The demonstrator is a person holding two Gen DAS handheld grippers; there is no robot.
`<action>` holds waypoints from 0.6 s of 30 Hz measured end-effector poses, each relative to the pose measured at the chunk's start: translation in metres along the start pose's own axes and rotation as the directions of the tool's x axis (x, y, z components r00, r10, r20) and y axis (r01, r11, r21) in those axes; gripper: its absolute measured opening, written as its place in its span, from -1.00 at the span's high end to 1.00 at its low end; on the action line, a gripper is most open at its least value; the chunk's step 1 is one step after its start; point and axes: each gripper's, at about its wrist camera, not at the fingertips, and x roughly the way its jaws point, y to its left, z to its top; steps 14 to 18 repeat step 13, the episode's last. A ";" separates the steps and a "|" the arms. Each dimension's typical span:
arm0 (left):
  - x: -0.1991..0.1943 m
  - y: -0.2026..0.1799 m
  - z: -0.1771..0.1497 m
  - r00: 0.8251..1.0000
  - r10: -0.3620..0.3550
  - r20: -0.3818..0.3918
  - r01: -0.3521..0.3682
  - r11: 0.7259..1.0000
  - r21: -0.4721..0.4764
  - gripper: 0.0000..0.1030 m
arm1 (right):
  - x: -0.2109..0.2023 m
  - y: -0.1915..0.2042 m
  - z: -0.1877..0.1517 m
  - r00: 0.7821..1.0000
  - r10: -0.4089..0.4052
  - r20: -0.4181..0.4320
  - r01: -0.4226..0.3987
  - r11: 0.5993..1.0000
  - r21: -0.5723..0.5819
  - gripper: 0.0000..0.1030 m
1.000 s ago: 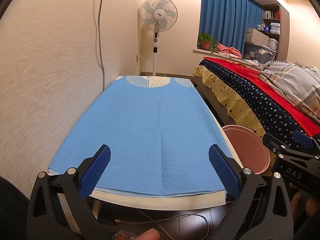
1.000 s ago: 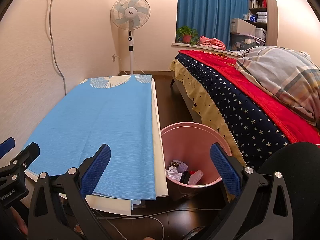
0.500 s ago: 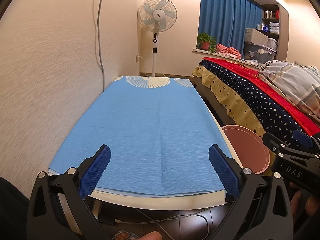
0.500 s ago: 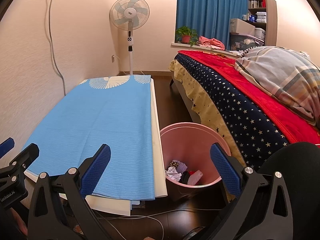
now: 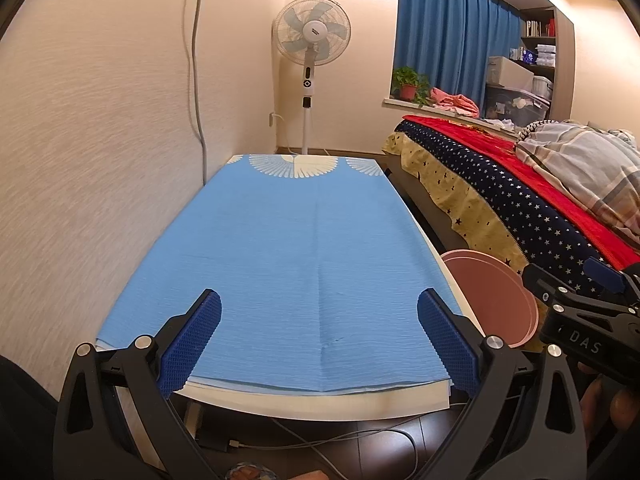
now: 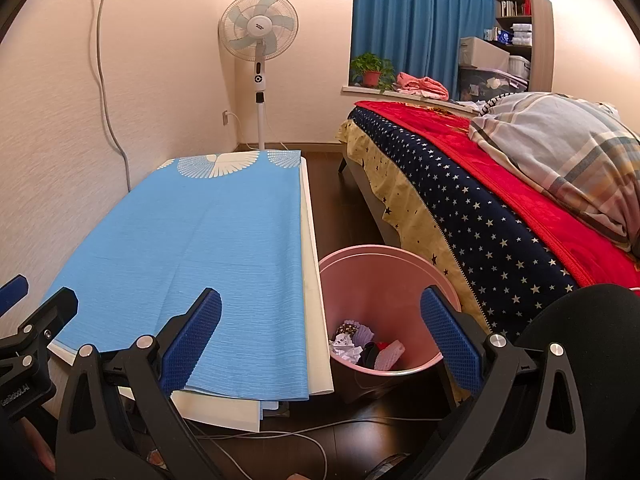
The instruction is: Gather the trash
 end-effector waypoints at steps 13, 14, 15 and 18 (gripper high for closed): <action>0.001 -0.002 0.001 1.000 0.016 -0.002 -0.016 1.000 0.010 -0.85 | 0.000 0.000 0.000 1.000 0.000 0.000 0.000 1.000 0.000 -0.90; 0.001 -0.002 0.001 1.000 0.016 -0.002 -0.016 1.000 0.010 -0.85 | 0.000 0.000 0.000 1.000 0.000 0.000 0.000 1.000 0.000 -0.90; 0.001 -0.002 0.001 1.000 0.016 -0.002 -0.016 1.000 0.010 -0.85 | 0.000 0.000 0.000 1.000 0.000 0.000 0.000 1.000 0.000 -0.90; 0.001 -0.002 0.001 1.000 0.016 -0.002 -0.016 1.000 0.010 -0.85 | 0.000 0.000 0.000 1.000 0.000 0.000 0.000 1.000 0.000 -0.90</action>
